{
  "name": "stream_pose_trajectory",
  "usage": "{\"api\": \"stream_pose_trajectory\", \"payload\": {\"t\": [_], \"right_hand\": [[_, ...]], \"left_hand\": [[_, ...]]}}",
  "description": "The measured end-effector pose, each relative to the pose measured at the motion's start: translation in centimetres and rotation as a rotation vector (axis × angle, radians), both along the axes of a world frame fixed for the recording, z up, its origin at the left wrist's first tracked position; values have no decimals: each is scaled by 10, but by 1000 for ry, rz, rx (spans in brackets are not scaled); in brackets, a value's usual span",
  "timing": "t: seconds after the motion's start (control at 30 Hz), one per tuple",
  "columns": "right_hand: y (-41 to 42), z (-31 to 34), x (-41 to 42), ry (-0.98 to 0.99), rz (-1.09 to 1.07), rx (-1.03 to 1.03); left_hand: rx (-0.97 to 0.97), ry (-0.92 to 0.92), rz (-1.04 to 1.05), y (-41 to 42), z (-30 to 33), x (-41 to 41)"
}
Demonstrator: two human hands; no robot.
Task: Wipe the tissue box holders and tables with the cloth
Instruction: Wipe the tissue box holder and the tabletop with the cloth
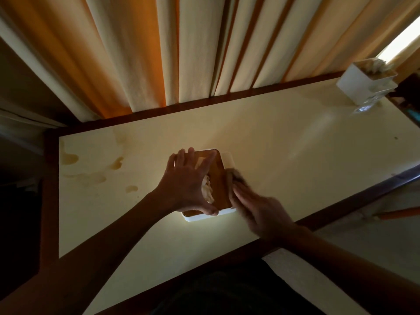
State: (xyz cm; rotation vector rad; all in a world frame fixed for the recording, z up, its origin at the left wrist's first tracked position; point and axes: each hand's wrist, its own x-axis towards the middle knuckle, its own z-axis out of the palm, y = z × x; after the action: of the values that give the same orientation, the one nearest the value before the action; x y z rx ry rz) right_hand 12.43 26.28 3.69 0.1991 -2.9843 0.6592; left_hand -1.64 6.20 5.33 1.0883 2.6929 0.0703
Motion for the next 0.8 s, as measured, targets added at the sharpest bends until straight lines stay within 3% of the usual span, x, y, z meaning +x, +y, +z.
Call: {"api": "stream_pose_trajectory", "payload": {"t": [0.17,0.37,0.8], "right_hand": [[9,-14,-3,-32,236,440],[-4,26,-59,-515,456,727],[4,44,-89,-990,457,399]], "left_hand": [[-1,-14,3,-2,-1,0],[-5,-4,-10,-2,2,1],[-27,-41,28,0,8,4]]}}
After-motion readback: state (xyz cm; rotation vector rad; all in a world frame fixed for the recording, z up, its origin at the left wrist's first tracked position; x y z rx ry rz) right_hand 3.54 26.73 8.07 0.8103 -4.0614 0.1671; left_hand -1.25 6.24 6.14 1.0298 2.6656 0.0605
